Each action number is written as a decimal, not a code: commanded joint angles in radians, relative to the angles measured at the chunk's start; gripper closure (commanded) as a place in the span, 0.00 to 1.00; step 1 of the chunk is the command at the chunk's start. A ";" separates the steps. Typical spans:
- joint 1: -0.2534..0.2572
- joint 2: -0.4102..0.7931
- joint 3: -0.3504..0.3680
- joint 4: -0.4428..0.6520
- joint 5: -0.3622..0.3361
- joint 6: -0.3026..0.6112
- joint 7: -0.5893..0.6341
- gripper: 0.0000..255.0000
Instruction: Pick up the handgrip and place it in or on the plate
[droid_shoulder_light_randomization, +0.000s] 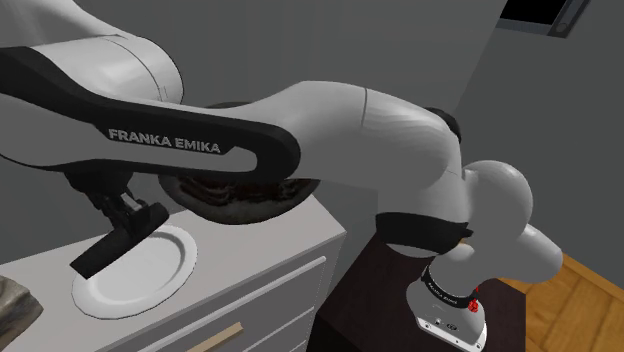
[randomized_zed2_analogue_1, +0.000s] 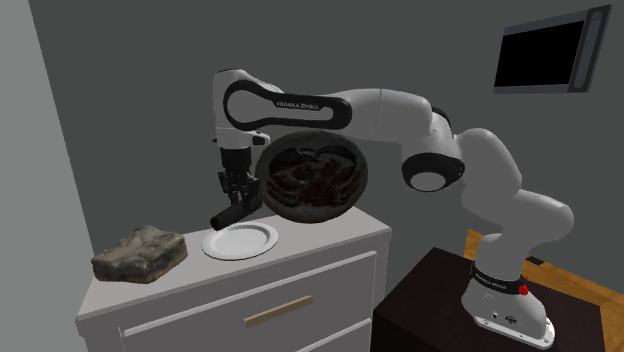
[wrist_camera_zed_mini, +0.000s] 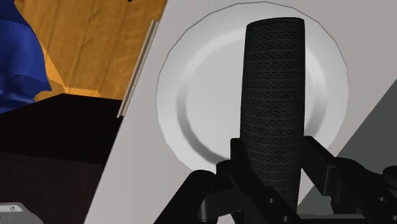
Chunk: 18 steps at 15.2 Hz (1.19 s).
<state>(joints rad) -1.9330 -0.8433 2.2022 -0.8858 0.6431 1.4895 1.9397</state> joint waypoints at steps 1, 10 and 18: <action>0.019 0.002 -0.003 -0.041 -0.001 0.031 -0.008 1.00; 0.087 0.003 -0.010 -0.203 0.003 0.155 -0.041 1.00; 0.088 0.002 -0.009 -0.207 0.004 0.159 -0.042 1.00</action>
<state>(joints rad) -1.8449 -0.8411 2.1927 -1.0925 0.6468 1.6484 1.8973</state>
